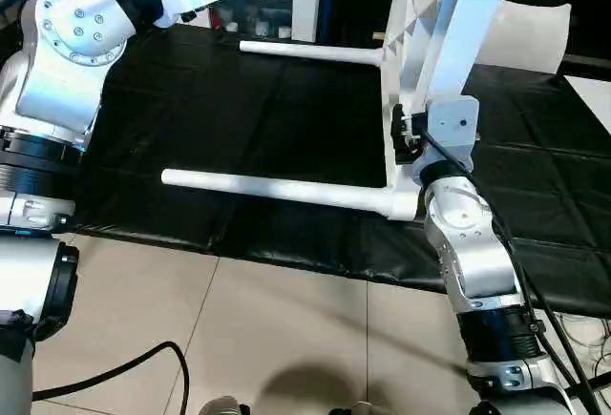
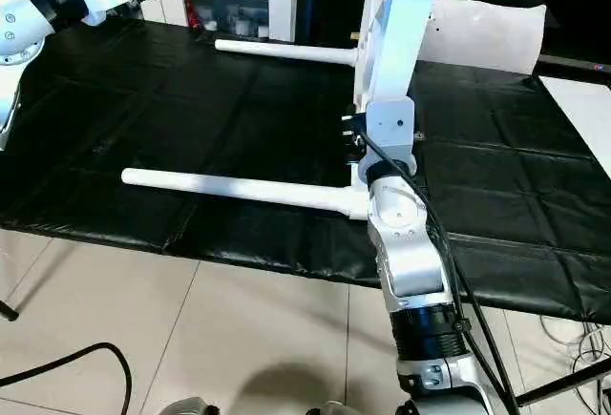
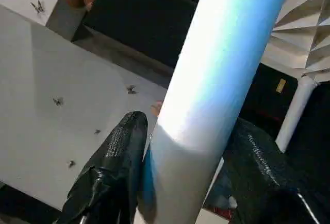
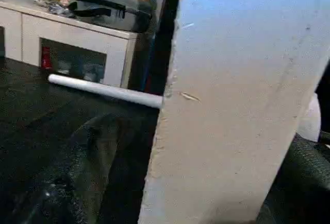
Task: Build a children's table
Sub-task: Flip table
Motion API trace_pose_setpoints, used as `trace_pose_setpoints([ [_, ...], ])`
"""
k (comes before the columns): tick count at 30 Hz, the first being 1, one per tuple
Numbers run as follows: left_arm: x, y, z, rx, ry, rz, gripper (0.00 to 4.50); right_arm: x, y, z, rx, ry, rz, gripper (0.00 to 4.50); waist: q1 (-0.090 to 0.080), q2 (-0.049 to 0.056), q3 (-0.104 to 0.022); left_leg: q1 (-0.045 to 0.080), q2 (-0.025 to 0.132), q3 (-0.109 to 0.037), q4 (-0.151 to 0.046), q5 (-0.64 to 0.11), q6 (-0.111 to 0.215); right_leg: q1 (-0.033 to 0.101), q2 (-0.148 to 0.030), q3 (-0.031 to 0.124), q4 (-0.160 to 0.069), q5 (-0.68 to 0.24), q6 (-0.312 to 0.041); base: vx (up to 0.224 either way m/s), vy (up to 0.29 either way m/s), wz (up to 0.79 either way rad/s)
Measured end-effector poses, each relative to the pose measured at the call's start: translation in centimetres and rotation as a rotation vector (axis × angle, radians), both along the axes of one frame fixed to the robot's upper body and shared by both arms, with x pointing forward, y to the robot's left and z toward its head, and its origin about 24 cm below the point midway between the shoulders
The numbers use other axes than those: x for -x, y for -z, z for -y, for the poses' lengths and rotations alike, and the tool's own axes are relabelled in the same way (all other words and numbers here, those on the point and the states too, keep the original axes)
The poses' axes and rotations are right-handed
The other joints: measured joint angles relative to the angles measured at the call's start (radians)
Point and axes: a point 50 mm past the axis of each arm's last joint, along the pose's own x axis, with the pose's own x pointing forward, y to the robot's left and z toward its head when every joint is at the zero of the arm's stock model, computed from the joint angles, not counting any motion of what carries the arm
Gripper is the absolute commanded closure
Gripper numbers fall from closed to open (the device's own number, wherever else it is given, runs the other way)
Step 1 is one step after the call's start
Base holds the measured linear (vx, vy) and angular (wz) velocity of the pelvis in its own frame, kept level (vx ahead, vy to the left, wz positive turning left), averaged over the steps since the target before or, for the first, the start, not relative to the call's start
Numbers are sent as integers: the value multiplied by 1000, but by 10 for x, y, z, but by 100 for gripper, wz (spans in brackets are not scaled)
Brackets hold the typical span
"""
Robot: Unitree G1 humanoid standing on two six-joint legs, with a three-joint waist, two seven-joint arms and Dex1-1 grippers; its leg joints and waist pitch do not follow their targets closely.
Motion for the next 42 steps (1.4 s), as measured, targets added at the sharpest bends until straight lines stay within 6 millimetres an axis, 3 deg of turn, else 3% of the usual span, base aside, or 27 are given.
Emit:
trace_pose_setpoints([
  [1, 0, 0, 0, 10, -1, -10, 239, -1, 0, 1, 3, 0, -1, 98, 0, 1, 0, 0, 0, 0, 0, 0, 0, 0, 0, 0, 0, 0, 0, 0, 0, 0],
  [4, -1, 1, 1, 30, -8, -29, 239, -1, -1, 1, 3, -6, 0, 150, 0, 4, 1, 1, 0, 0, 0, 0, 0, 0, 0, 0, 0, 0, -1, 0, 0, 0],
  [6, -1, 0, 1, 37, -14, -34, 239, -2, -2, 3, 6, 0, 3, 151, 1, 6, 2, 0, 0, 0, 0, 1, -1, 0, 0, 0, 1, 1, -1, 0, 0, 0],
  [8, -2, 0, 2, 62, -16, -43, 239, -2, -4, 5, 13, 0, 10, 189, 1, 9, 4, 0, 0, 0, 0, 1, -1, 0, 0, 0, 1, 1, -1, 0, 0, 0],
  [15, -2, -3, -1, 159, -23, -53, 239, -9, -28, 15, 63, 2, 85, 212, 4, 17, 4, 0, 0, 1, -2, 1, -1, -1, 0, 0, 1, 0, -1, 0, 0, 0],
  [21, -1, -4, -6, 311, -21, -63, 239, -13, -64, 28, 141, -8, 196, 225, 26, 21, 3, 0, 0, 1, -4, 2, 1, -1, 0, 0, 0, -1, -1, 0, 0, 0],
  [28, 5, 4, -24, 598, -16, -112, 239, -11, -139, 37, 285, -85, 357, 237, 36, 22, 3, -1, -1, 3, -4, 5, 5, -1, -2, -1, 1, -1, -1, 0, 0, 0],
  [29, 7, 6, -25, 631, -14, -121, 239, -10, -148, 37, 306, -103, 364, 188, 37, 20, 3, -1, -1, 2, -4, 6, 6, -1, -2, -2, 1, -1, -1, 0, 0, 0],
  [35, 7, 22, -39, 753, -57, -158, 239, 1, -161, 26, 257, -242, 368, 140, 40, 14, 0, 2, -1, 2, -4, 6, 6, 2, -2, -2, 0, -1, -1, 0, 0, 0],
  [42, 7, 35, -55, 901, -170, -160, 239, 2, -157, 18, 262, -355, 348, 93, 29, 17, -1, 3, -1, 2, -3, 7, 5, 3, -2, -2, 0, -1, 4, 0, 0, 0],
])
